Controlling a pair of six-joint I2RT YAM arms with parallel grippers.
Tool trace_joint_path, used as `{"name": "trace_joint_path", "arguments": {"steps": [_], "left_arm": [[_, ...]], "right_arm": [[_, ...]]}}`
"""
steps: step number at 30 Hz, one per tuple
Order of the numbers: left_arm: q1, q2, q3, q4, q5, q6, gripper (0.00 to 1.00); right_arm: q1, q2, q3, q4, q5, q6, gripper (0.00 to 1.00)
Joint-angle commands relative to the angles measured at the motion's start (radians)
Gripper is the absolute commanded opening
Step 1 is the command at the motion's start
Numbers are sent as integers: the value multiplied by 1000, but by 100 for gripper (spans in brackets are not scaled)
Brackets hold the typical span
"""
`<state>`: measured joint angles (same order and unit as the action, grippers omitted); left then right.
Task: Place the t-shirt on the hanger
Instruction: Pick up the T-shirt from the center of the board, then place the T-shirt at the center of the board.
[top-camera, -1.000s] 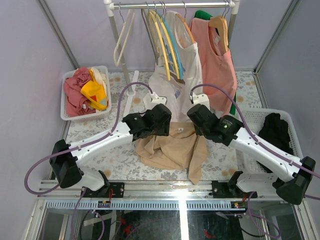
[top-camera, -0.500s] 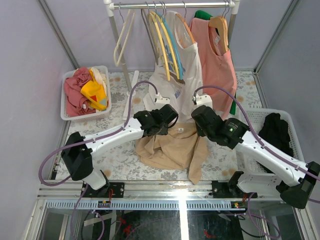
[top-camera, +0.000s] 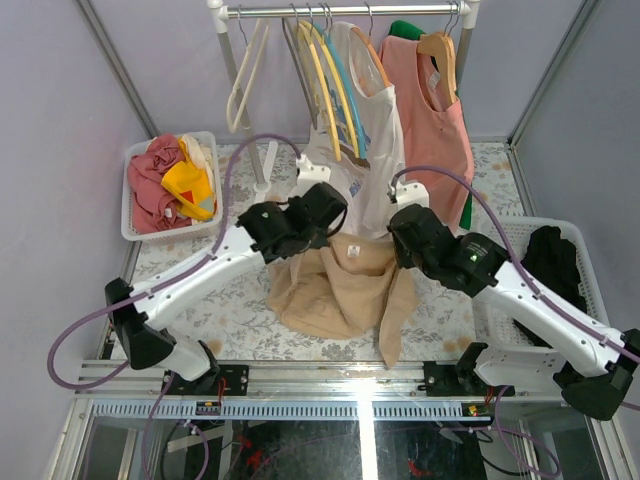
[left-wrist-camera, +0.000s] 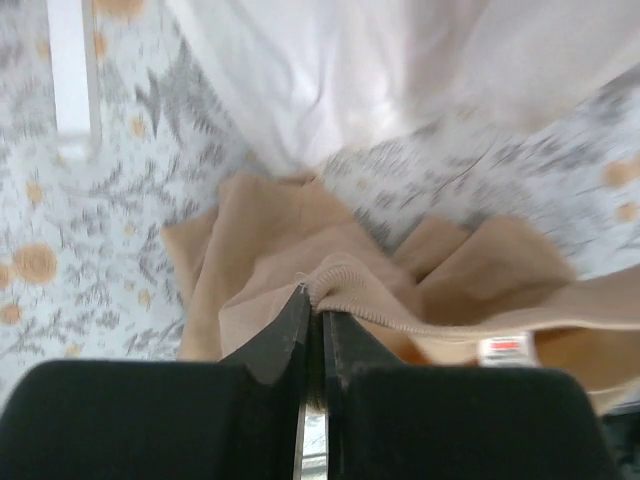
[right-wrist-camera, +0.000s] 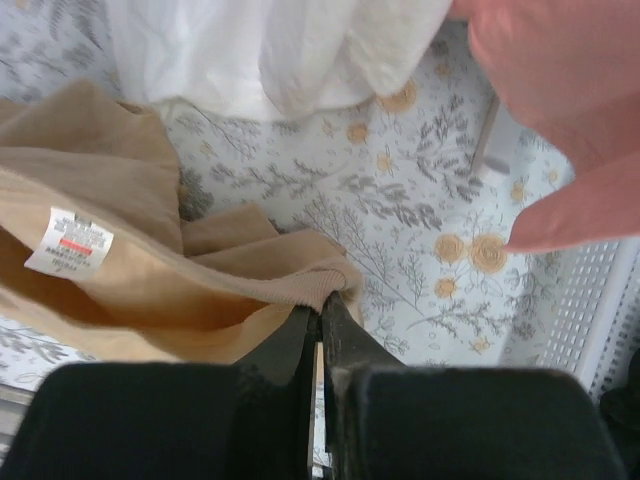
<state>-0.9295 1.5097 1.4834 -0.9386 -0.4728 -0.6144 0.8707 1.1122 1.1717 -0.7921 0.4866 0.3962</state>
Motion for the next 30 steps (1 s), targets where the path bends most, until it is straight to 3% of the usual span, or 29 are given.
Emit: {"name": "trace_joint_path", "arguments": {"steps": [1,9,11,15,19,22,26,30], "left_arm": [[6,-17,270,-86,-81,107,0],[71,182,1066,-175,-26,327,0],[83,164,1117,-120,33,364,0],[85,-51,834,174,121,393,0],[87,-228,608,355,198,410,0],[86,-302,511,379,204,424,0],[86,-331,403,275,179,373,0],[85,-387,156,227,189,253,0]], "right_arm": [[-10,-24,184,3,-30,-70,0],[-18,120,722,-9,66,-238,0],[-18,161,873,0,55,-263,0],[-19,164,1035,91,-51,-263,0],[-18,66,933,240,-212,-224,0],[-18,13,835,250,-272,-178,0],[-19,-56,653,204,-275,-110,0],[-18,-127,417,143,-257,-29,0]]}}
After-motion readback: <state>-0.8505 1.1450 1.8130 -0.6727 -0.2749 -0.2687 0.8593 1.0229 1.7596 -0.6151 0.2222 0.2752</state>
